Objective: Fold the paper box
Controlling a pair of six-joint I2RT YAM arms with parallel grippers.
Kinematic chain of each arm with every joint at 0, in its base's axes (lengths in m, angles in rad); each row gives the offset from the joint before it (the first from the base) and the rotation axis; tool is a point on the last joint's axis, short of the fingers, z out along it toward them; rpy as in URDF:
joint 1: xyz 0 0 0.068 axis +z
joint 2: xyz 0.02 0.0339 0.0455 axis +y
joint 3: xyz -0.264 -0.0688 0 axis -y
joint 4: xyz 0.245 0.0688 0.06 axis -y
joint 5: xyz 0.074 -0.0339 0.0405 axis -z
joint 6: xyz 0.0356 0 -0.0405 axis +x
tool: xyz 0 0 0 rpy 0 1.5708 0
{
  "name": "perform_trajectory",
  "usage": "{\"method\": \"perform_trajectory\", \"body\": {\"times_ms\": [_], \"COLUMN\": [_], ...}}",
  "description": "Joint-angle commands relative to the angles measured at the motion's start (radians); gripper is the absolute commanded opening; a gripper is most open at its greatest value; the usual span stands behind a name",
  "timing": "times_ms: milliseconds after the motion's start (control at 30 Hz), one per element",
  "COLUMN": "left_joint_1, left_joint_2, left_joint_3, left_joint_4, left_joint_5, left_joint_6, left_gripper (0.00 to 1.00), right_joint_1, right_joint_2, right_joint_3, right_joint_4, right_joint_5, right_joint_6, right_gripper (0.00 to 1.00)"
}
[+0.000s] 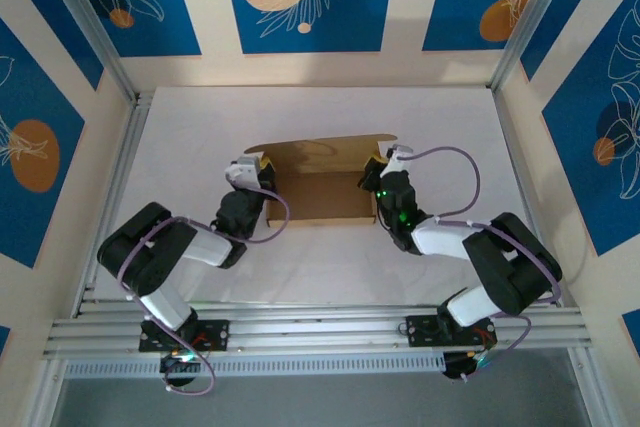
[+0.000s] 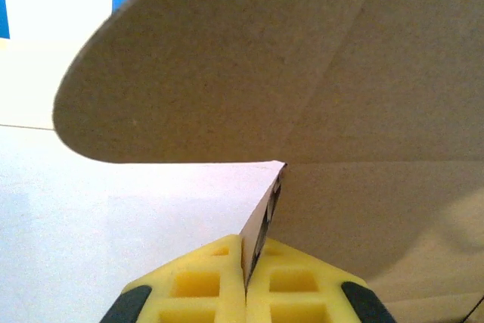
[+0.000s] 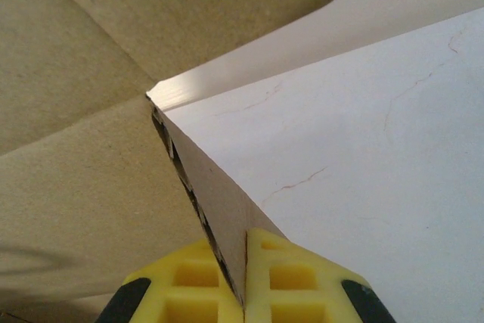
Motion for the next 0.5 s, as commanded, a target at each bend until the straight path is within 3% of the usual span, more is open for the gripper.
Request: {"method": "perform_trajectory", "body": {"times_ms": [0, 467], "left_joint_1": [-0.056, -0.070], "left_joint_2": [0.040, 0.022], "left_joint_3": [-0.027, -0.130], "left_joint_4": [0.015, 0.015], "left_joint_5": [0.149, 0.182], "left_joint_6": [0.026, 0.029], "left_gripper": [0.00, 0.01], "right_joint_1": [0.065, 0.132], "right_joint_2": [0.037, 0.086], "right_joint_3": [-0.054, -0.151], "right_joint_4": [0.028, 0.077], "right_joint_5": [-0.094, -0.076], "right_joint_6": [0.019, 0.045], "right_gripper": [0.00, 0.00]}}
